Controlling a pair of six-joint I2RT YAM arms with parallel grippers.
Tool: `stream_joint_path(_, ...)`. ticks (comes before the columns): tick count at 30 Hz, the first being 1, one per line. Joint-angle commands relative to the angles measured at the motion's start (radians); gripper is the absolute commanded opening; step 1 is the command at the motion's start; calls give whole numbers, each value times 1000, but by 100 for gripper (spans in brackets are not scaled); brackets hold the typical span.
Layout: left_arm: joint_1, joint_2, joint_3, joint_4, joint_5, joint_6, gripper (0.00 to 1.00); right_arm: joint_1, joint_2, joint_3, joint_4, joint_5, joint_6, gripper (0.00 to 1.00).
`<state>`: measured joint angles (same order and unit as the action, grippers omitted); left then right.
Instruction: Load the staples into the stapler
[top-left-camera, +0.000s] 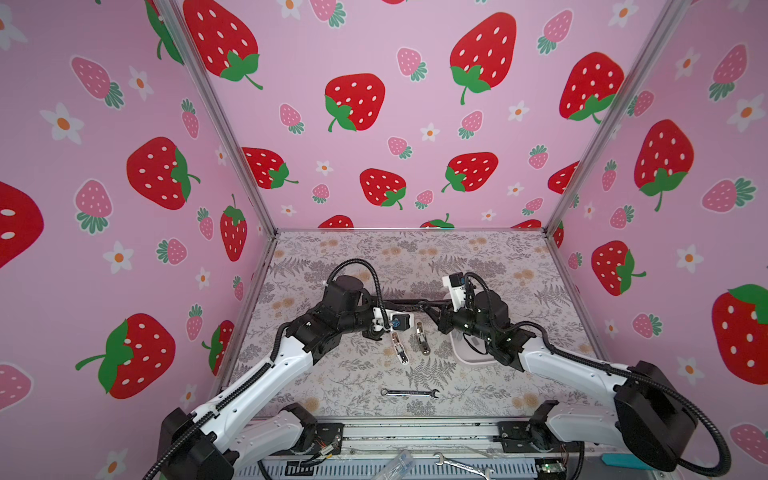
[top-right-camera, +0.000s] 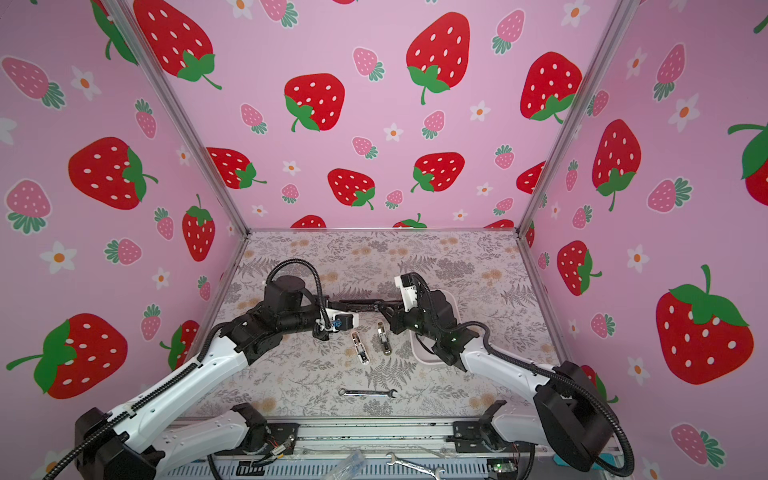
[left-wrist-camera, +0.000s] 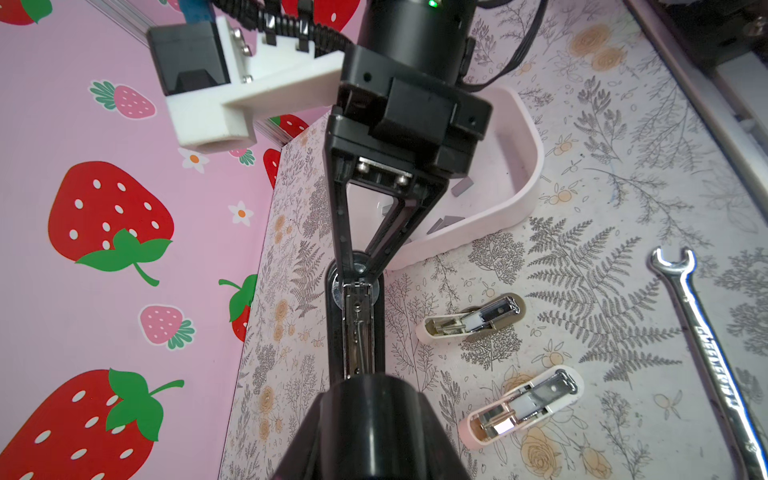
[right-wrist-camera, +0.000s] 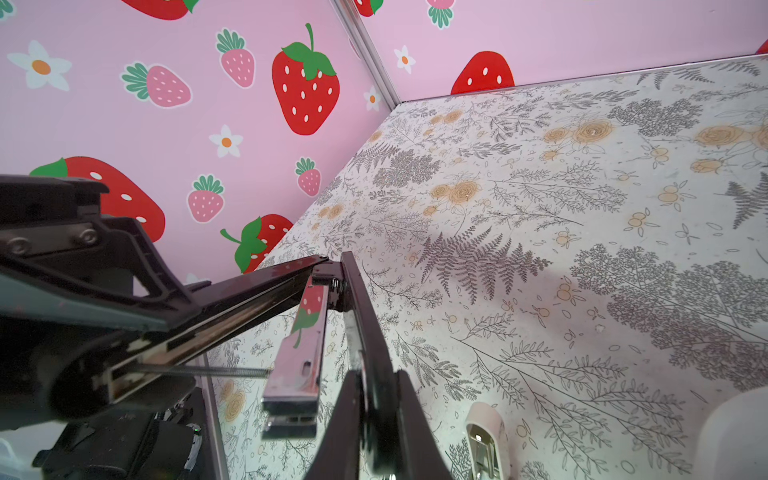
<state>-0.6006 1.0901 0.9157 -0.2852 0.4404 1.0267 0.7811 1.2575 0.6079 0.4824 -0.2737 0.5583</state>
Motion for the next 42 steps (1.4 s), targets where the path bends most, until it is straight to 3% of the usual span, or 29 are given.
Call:
stream_joint_path(1,-40,7,157,-62,188,-119,0,-42,7,0,-77,173,-95,19)
stream_joint_path(5,-42,59,225,-173,197,-128,0,-39,-30,-3,-77,155,-112,21)
stream_joint_path(13,-48,141,310,-323,180,-125,0,-36,-163,-38,-68,160,-168,37)
stream_joint_path(18,-54,153,321,-352,176,-114,0,-36,-247,-59,-62,157,-219,39)
stream_joint_path(27,-47,179,359,-450,202,-77,0,-17,-425,-129,51,-82,-338,43)
stream_joint_path(32,-30,191,388,-528,211,-46,0,13,-404,-125,86,-203,-374,43)
stream_joint_path(42,-30,203,400,-560,225,-29,0,135,-242,-14,-31,-190,-448,39)
